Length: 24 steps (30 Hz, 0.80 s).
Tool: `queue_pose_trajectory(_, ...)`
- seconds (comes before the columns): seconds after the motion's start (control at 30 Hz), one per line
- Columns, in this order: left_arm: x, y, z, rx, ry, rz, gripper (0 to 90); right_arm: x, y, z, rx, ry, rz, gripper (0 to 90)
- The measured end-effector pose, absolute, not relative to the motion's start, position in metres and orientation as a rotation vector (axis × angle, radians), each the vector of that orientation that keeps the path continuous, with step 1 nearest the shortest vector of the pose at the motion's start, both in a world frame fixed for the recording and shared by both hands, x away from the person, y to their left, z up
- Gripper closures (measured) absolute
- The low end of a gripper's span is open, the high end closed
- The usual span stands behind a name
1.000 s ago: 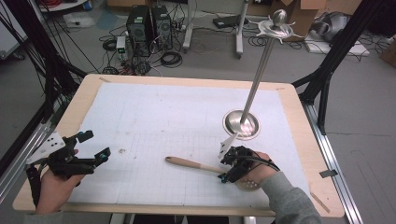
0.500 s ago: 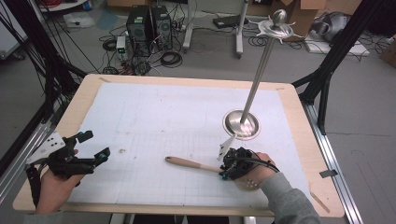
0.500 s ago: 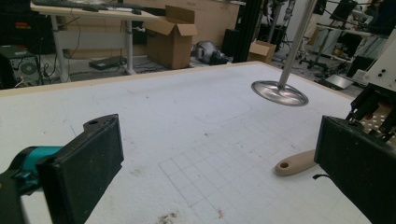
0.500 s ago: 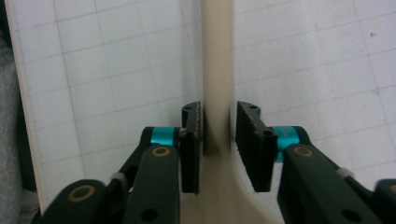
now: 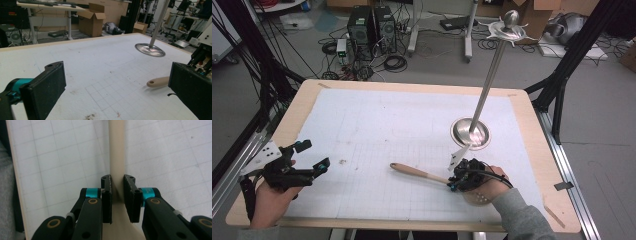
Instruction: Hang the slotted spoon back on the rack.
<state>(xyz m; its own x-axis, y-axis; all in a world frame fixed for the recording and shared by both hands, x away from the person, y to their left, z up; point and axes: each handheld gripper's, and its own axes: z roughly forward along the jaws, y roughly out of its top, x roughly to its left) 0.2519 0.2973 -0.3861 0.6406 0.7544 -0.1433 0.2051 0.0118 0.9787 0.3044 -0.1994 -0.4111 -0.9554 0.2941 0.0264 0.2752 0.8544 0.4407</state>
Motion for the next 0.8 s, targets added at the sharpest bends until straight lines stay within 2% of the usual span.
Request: queue_pose_trajectory(0.8, 0.25, 0.294, -0.383, 1.534, 0.805, 0.527, 1.8, 0.301, -0.259, -0.373, 0.654, 2.749, 1.161, 78.2)
